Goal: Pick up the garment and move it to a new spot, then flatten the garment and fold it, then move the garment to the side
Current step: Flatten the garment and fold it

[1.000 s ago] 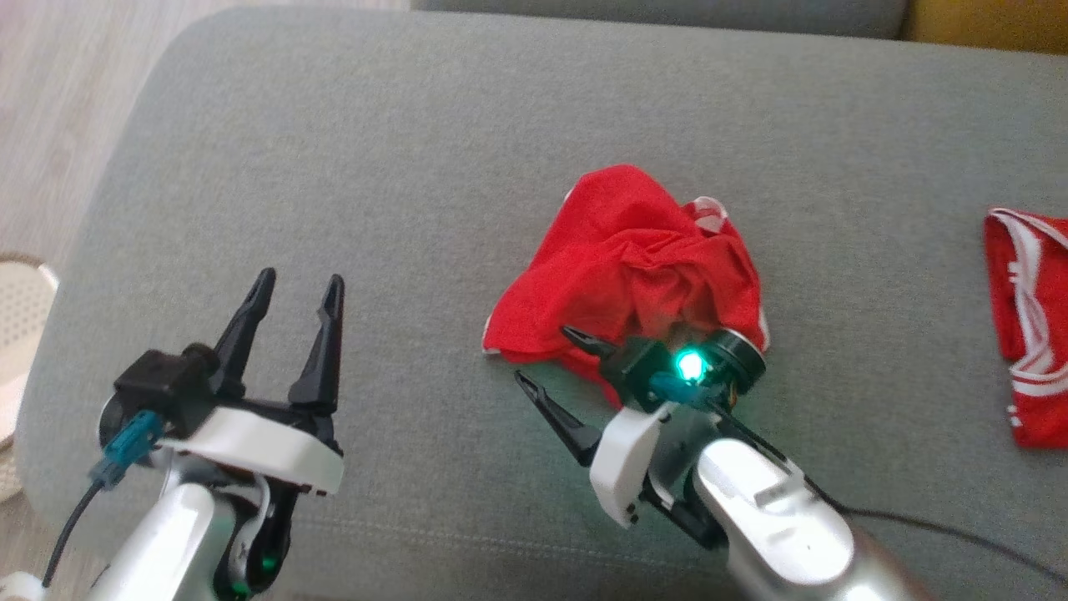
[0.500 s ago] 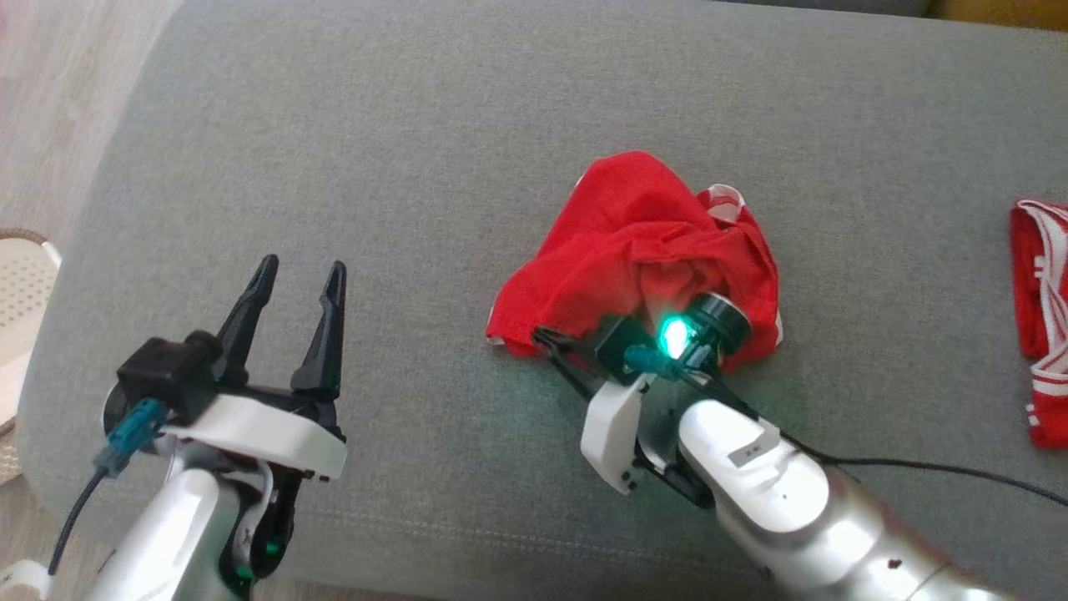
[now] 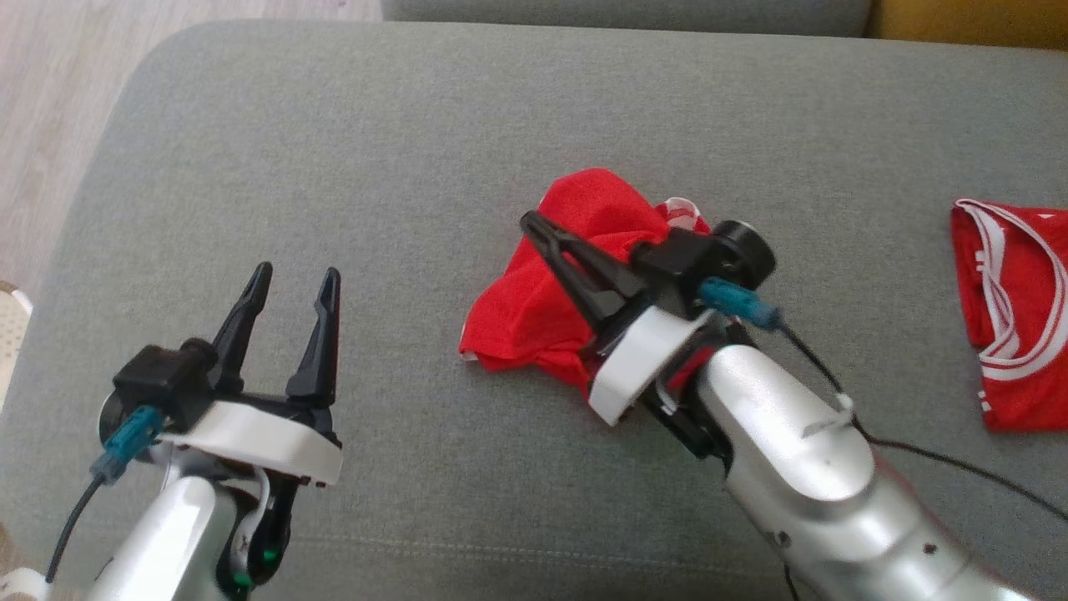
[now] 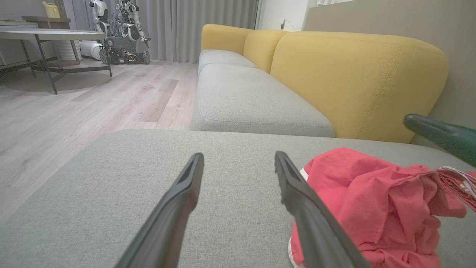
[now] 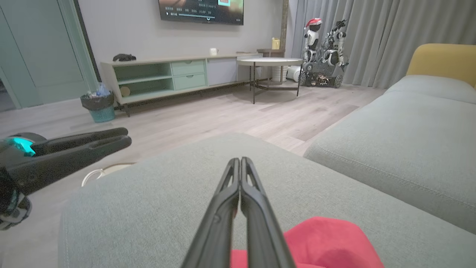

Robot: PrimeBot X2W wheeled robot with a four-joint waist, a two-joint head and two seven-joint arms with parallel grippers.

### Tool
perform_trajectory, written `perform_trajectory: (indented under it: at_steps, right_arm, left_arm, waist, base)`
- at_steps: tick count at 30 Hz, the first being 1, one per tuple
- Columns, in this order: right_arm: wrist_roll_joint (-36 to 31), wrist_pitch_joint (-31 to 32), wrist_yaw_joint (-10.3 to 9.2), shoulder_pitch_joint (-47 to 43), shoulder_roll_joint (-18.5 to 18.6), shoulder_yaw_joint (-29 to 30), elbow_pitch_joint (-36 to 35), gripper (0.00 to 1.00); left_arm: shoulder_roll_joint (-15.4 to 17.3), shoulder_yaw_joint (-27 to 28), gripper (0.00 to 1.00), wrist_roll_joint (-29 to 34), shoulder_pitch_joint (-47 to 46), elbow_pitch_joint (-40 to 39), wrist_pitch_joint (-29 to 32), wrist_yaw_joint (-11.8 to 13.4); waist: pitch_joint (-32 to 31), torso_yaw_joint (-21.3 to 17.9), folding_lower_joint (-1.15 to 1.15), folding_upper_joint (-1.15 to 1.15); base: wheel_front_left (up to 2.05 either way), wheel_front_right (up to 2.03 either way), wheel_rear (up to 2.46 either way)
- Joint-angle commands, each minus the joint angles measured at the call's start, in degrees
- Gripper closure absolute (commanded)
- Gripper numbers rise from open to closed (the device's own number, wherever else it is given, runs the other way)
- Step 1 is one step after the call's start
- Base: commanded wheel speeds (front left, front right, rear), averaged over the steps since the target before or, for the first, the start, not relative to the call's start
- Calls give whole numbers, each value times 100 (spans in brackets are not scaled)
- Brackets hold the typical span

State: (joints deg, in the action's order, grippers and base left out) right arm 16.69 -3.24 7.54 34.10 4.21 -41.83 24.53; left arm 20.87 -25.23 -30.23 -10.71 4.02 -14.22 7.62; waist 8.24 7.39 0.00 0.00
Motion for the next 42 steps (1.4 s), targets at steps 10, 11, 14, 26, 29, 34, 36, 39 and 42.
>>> perform_trajectory:
  at_steps: [10, 11, 14, 26, 29, 34, 36, 39, 42]
  right_arm:
    - [-230, -95, -5, -1235, -133, 1670, -1370, 0]
    - [-286, -68, -5, -1372, -133, 1851, -1480, 0]
    - [-420, -11, -5, -1767, -133, 2353, -1811, 0]
    - [-973, 601, -5, -3138, -133, 3657, -2919, 0]
    - [-1046, 741, -5, -3392, -133, 3777, -3084, 0]
    - [-1139, 904, -5, -3675, -133, 3856, -3260, 0]
    - [-1155, 950, -5, -3724, -133, 3863, -3301, 0]
    - [-1170, 986, -5, -3757, -133, 3863, -3356, 0]
    - [-1184, 1008, -5, -3755, -133, 3863, -3386, 0]
  left_arm:
    - [244, 279, 0, 52, 13, -298, -16, 145]
    - [252, 281, 0, 48, 37, -313, -10, 159]
    - [279, 293, 0, 30, 120, -349, 7, 198]
    - [406, 301, 0, -10, 465, -451, 95, 344]
    - [429, 277, 0, -13, 535, -493, 130, 365]
    - [454, 231, 0, -14, 611, -555, 187, 392]
    - [460, 221, 0, -20, 628, -571, 202, 403]
    - [468, 211, 0, -27, 645, -597, 216, 414]
    - [478, 196, 0, -24, 638, -614, 223, 417]
  waist:
    - [-215, -213, 0, 0]
    - [-234, -229, 0, 0]
    - [-306, -274, 0, 0]
    - [-588, -382, 0, 0]
    - [-638, -387, 0, 0]
    - [-691, -388, 0, 0]
    - [-703, -392, 0, 0]
    - [-703, -395, 0, 0]
    - [-693, -389, 0, 0]
  base:
    - [0, 0, 0]
    - [0, 0, 0]
    - [0, 0, 0]
    - [0, 0, 0]
    - [0, 0, 0]
    - [0, 0, 0]
    - [0, 0, 0]
    - [0, 0, 0]
    - [0, 0, 0]
